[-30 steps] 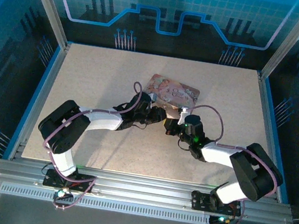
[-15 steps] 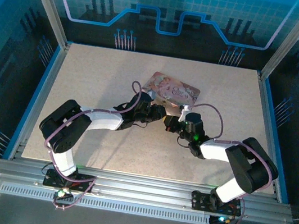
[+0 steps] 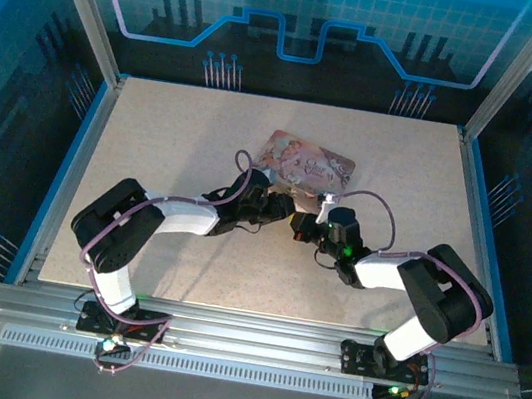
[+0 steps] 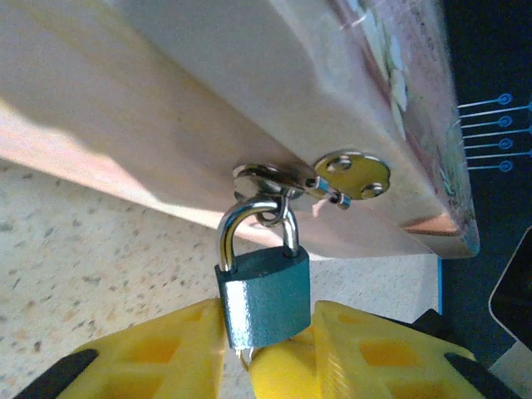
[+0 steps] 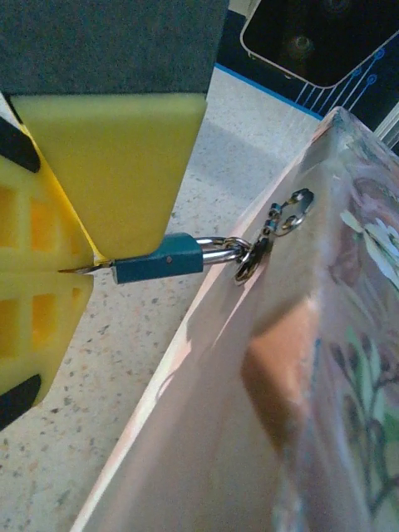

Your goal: Unlock a padlock with a key

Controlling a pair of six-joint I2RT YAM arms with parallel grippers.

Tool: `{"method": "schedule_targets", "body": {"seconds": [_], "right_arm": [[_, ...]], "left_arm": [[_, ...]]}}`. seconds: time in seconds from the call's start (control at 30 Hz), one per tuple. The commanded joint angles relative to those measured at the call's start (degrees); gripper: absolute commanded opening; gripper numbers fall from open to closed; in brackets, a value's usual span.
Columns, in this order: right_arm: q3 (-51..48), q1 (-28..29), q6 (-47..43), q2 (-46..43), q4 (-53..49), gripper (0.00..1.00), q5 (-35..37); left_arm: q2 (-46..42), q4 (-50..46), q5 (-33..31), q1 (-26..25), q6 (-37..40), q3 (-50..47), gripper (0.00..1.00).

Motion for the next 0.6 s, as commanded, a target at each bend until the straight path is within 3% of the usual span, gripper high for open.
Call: {"method": "schedule_targets", "body": {"seconds": [0.0,0.37,0.57], "right_arm": [[0.5,0.5,1.1,1.2,6.6,0.01,4.3],[-1.3,3.6,5.9,3.7,6.0,0.01,6.0],[-1.4,4.5,10.4,3.9,5.8,0.01,4.5]], "left_arm": [[0.3,1.1,8.5,-3.0,-0.5,-1.1,0.37],[-5.7,3.8,6.5,-0.2,-2.0,-7.2,0.55],[-9.0,15.7,6.1,2.6,-8.5,-14.9,0.6]]}}
